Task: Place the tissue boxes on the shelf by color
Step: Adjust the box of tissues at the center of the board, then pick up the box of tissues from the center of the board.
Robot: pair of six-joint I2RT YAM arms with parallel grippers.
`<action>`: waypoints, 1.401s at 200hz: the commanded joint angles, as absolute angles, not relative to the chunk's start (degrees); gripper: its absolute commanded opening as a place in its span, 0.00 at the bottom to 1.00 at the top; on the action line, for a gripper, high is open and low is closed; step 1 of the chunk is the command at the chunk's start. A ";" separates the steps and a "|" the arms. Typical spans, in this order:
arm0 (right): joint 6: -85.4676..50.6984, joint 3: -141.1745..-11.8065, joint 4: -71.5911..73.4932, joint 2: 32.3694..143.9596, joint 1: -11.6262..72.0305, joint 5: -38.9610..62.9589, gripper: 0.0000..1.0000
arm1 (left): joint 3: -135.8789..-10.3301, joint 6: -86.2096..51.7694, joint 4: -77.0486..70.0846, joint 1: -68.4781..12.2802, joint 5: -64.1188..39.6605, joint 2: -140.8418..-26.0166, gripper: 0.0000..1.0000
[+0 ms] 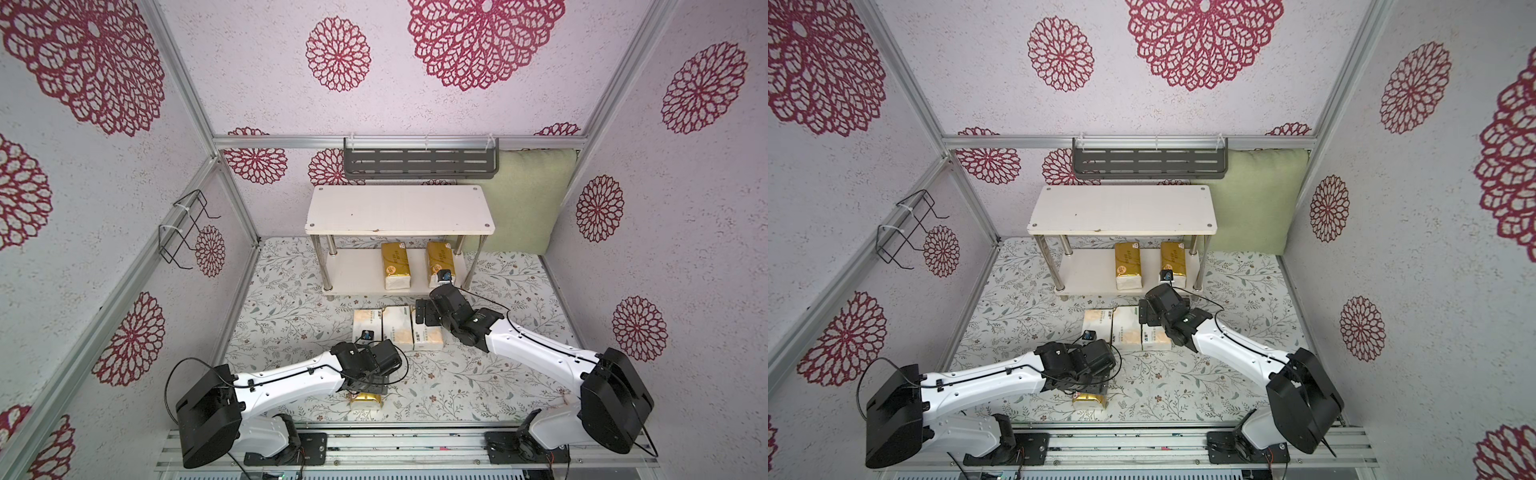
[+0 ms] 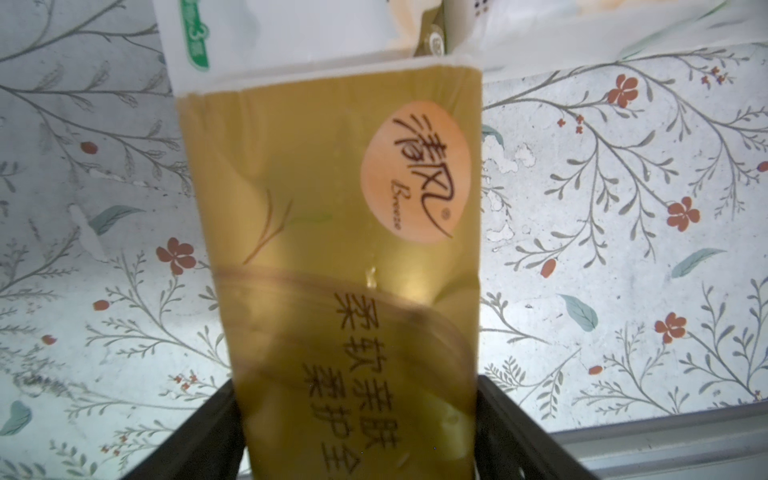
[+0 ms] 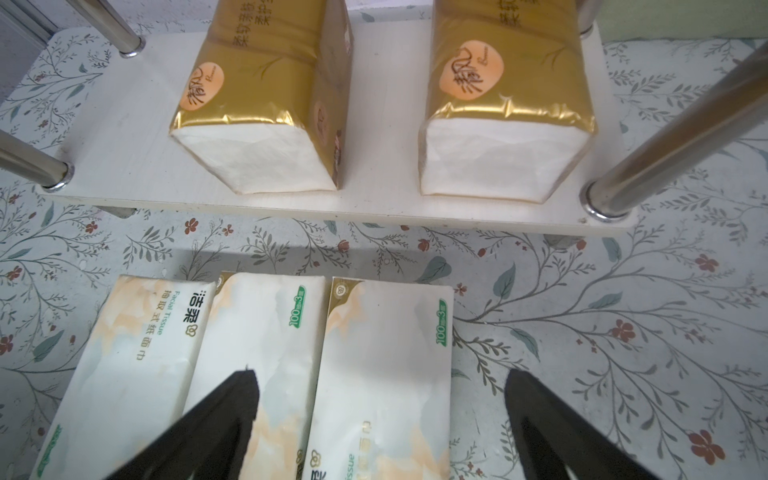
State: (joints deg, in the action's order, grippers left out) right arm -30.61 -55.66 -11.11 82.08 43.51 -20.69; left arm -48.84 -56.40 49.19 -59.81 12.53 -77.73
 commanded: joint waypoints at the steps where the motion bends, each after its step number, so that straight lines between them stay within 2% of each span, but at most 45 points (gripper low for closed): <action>1: -31.44 -55.50 -10.03 82.19 43.48 -20.48 0.99 | -49.83 -55.15 47.21 -58.51 13.97 -78.12 0.85; 17: -31.47 -55.47 -10.05 82.18 43.51 -20.50 0.99 | -49.92 -55.04 46.91 -58.53 13.89 -78.47 0.88; 36: -31.51 -55.46 -10.14 82.18 43.51 -20.46 0.99 | -50.01 -56.27 47.73 -58.60 13.73 -78.49 1.00; 45: -31.48 -55.42 -10.12 82.10 43.51 -20.48 0.99 | -49.86 -57.32 48.30 -59.17 13.58 -78.13 0.98; 93: -31.84 -54.98 -9.43 82.25 43.53 -20.13 0.99 | -47.40 -63.64 51.06 -62.27 16.52 -75.13 0.97; 150: -31.74 -55.12 -9.50 82.35 43.59 -20.13 0.99 | -46.72 -68.31 51.18 -66.59 20.65 -76.69 0.97; 207: -31.75 -55.19 -9.33 82.68 43.68 -20.04 0.99 | -45.66 -69.96 50.50 -69.69 23.90 -78.22 0.97; 280: -31.51 -56.50 -9.54 83.75 43.84 -19.78 0.99 | -43.09 -69.09 45.59 -69.78 25.04 -79.67 0.98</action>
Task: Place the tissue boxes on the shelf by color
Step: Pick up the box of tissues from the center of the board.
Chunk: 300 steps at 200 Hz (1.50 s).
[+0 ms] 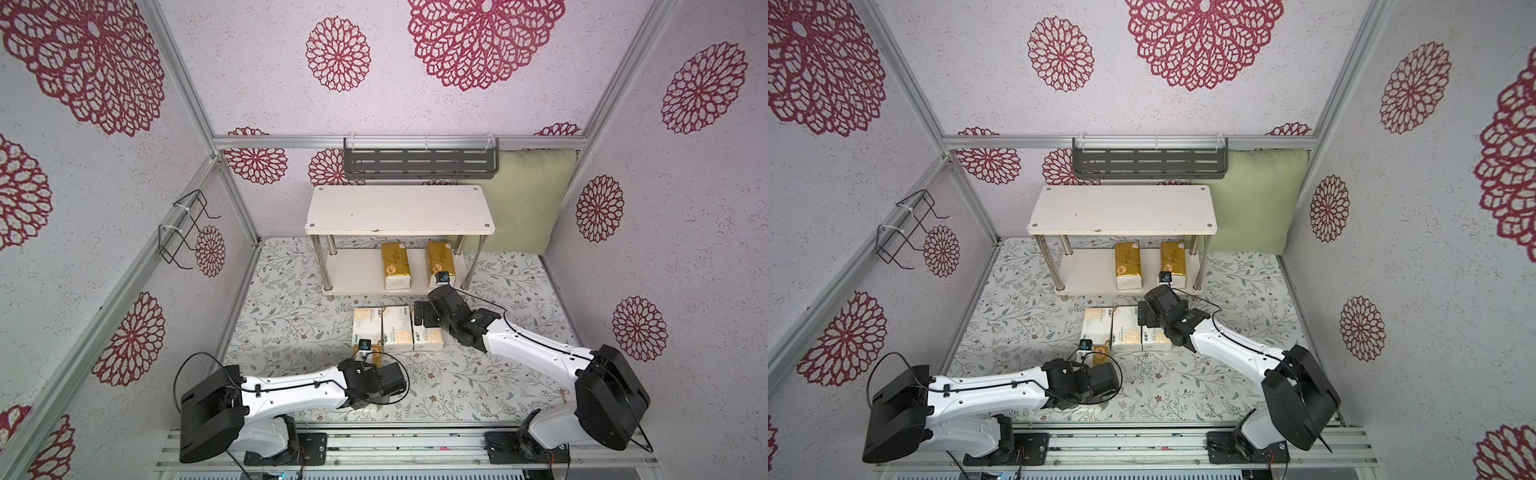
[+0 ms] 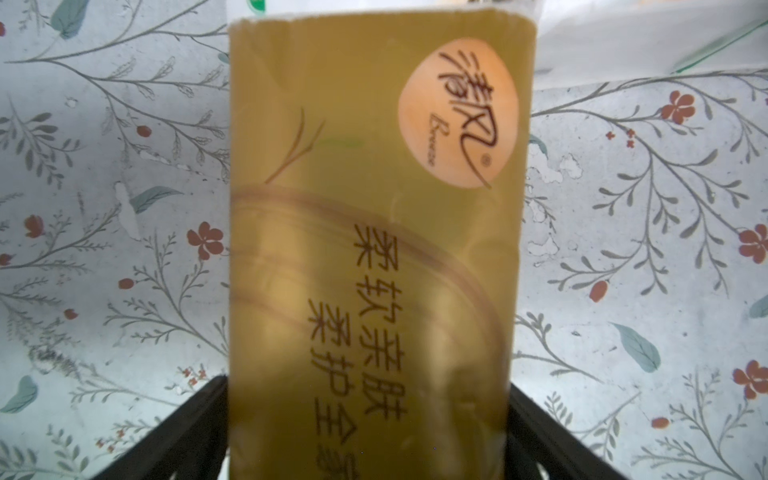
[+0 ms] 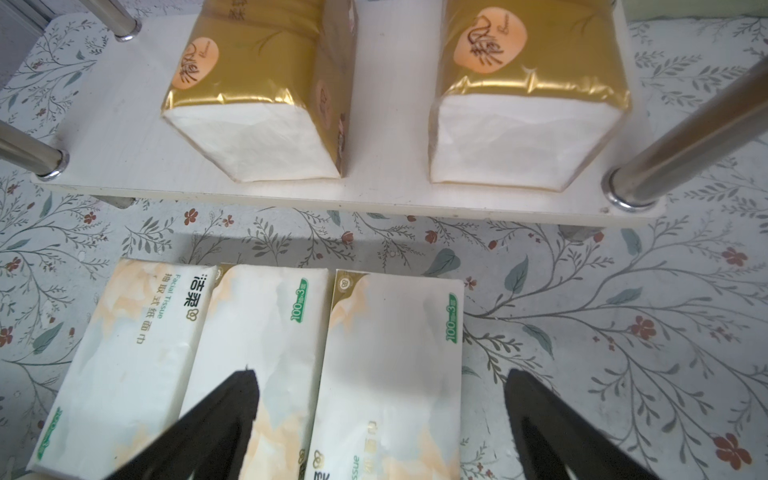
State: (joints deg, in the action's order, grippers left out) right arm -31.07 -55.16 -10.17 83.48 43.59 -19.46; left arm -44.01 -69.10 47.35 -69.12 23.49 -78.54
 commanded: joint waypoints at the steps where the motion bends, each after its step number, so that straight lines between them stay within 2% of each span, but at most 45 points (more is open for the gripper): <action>1: -31.44 -56.55 -9.56 83.76 43.85 -19.78 0.99 | -43.08 -69.08 45.56 -69.79 25.05 -79.65 0.98; 46: -31.34 -56.87 -9.67 83.94 43.95 -19.73 0.99 | -42.54 -67.79 43.00 -69.71 25.90 -80.73 1.00; 181: -31.31 -56.96 -9.76 84.46 44.21 -19.63 0.99 | -42.00 -68.07 42.73 -69.77 24.75 -81.39 0.81; 300: -31.09 -57.04 -9.63 84.51 44.17 -19.42 0.99 | -50.20 -68.48 61.27 -70.66 24.25 -68.78 0.82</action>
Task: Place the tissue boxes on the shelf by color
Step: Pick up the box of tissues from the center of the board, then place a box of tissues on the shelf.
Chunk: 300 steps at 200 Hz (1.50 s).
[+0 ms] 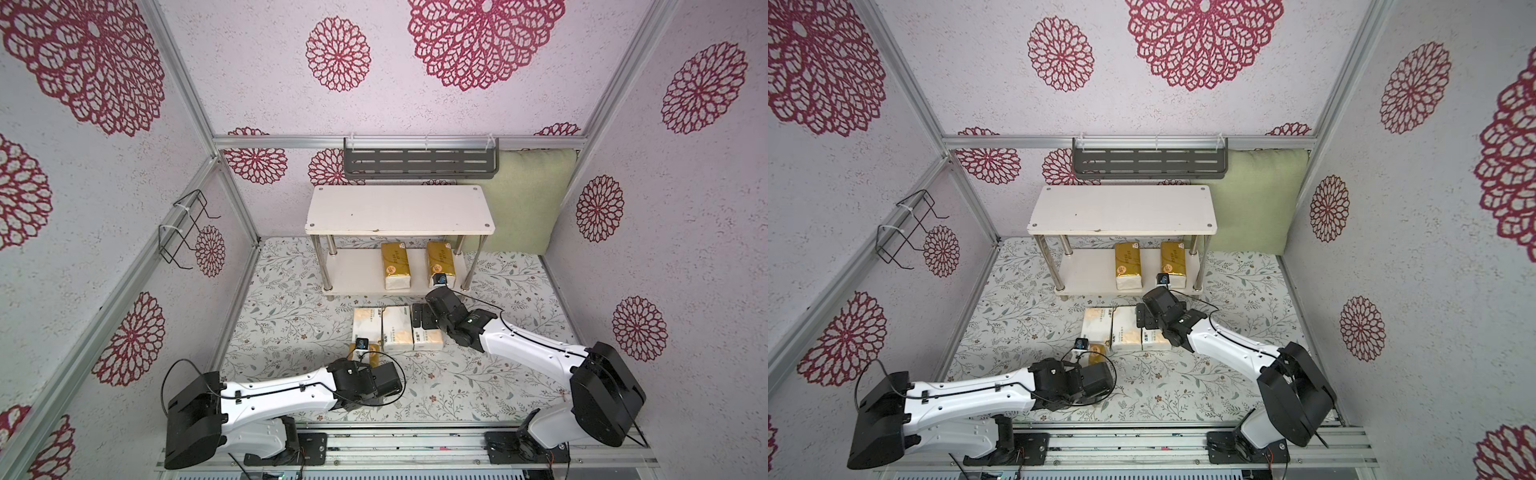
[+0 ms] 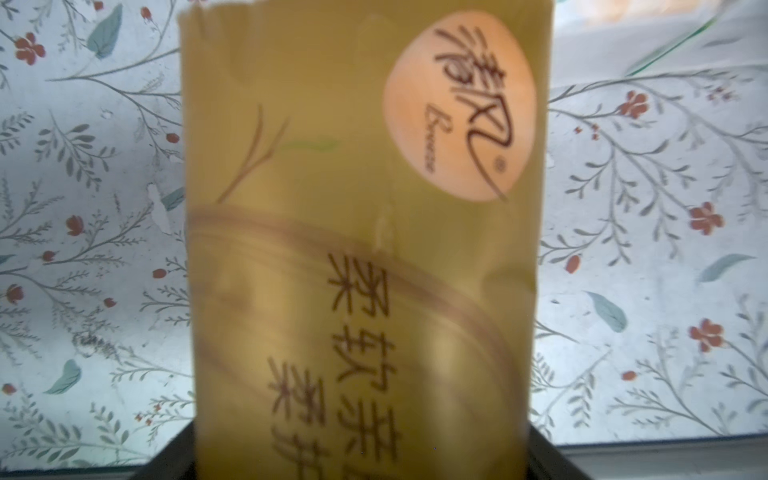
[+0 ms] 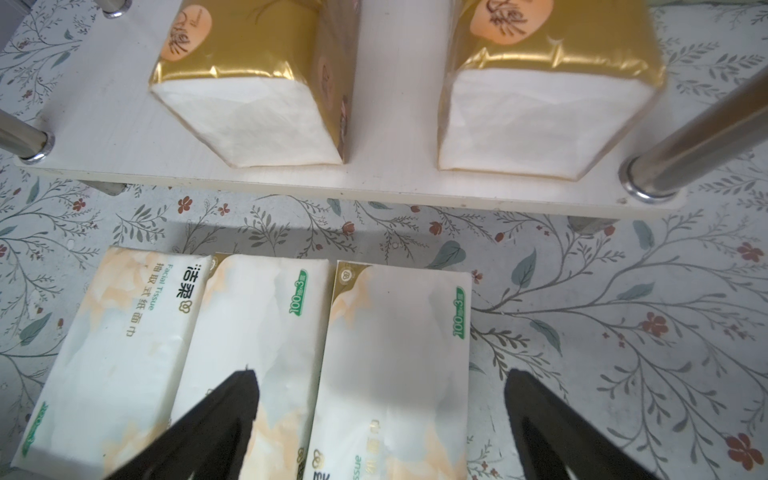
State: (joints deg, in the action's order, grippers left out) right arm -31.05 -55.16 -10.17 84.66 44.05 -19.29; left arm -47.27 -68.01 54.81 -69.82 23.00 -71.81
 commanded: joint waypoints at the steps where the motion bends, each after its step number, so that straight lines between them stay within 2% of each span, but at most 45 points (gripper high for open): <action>1: -31.10 -57.09 -9.60 84.53 44.19 -19.42 0.99 | -50.32 -68.52 61.44 -70.66 24.34 -68.67 0.82; 60: -31.24 -57.48 -10.01 84.56 44.42 -19.24 0.99 | -56.30 -59.94 62.84 -65.97 26.12 -67.62 0.85; 104: -31.55 -57.13 -10.24 84.22 44.56 -19.60 0.99 | -59.28 -48.97 53.67 -55.46 25.39 -69.30 0.85; 204: -31.67 -54.50 -9.85 82.19 44.74 -19.89 0.99 | -66.72 -30.92 40.91 -40.54 23.18 -79.50 0.84; 300: -31.92 -53.62 -9.25 81.74 45.17 -19.34 0.99 | -74.32 -25.03 32.81 -31.11 18.01 -93.46 0.83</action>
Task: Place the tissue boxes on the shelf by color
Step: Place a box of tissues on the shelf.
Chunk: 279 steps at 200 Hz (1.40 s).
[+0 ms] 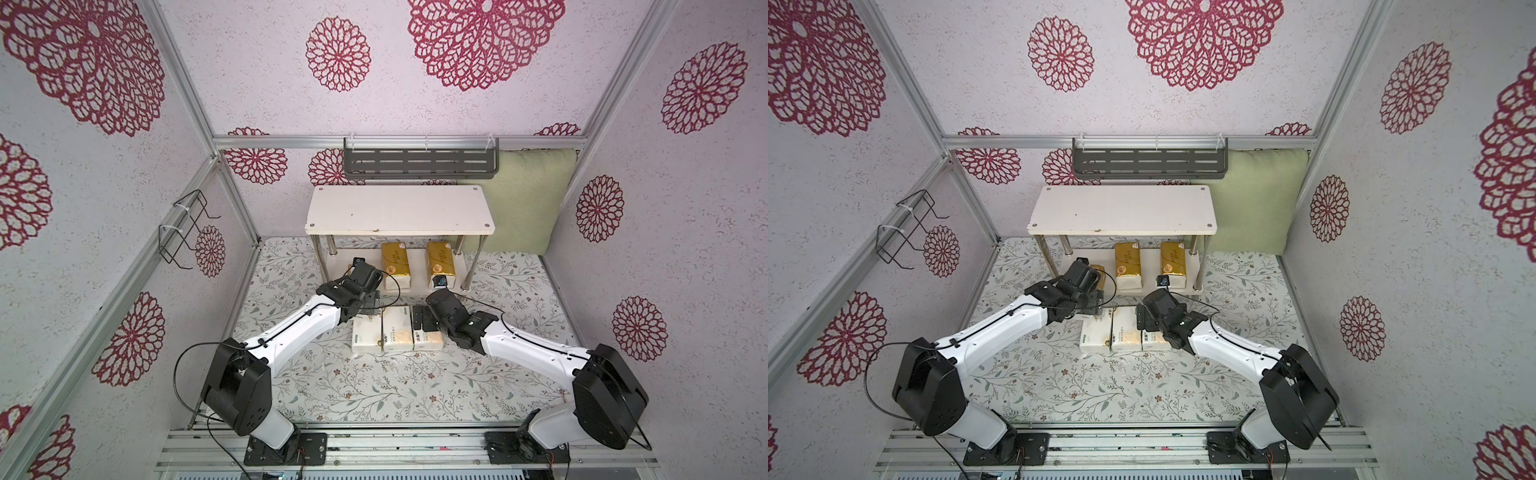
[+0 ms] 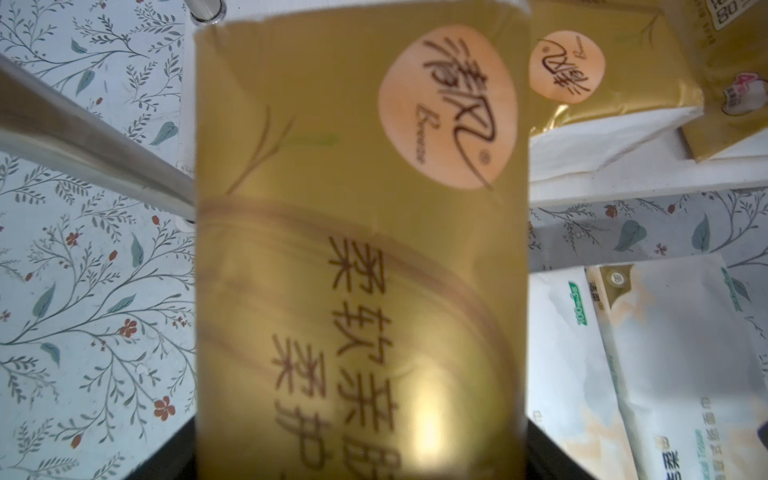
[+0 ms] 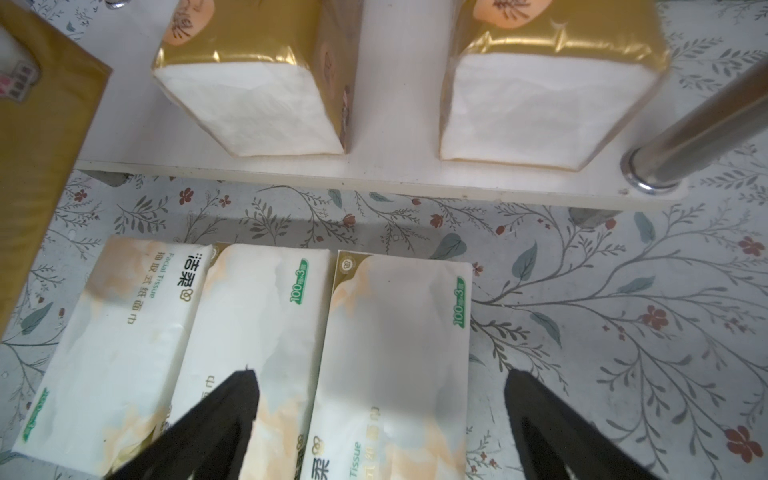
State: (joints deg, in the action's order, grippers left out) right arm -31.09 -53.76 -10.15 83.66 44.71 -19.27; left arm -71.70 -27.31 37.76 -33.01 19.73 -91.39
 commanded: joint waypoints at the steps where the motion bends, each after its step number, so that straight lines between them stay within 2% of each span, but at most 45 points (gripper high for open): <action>1: -31.91 -53.62 -9.24 81.78 45.17 -19.34 0.99 | -74.38 -25.00 32.66 -31.07 17.97 -93.58 0.83; 90: -31.54 -54.49 -10.47 81.75 46.14 -19.69 0.99 | -82.83 -21.88 30.26 -25.47 19.90 -105.97 0.83; 151: -31.33 -54.77 -10.75 82.05 46.32 -19.77 0.99 | -87.65 -20.33 29.60 -22.70 16.80 -109.86 0.82; 279: -31.92 -53.46 -10.59 81.65 47.15 -19.94 0.99 | -91.88 -20.82 28.41 -20.58 17.77 -116.28 0.83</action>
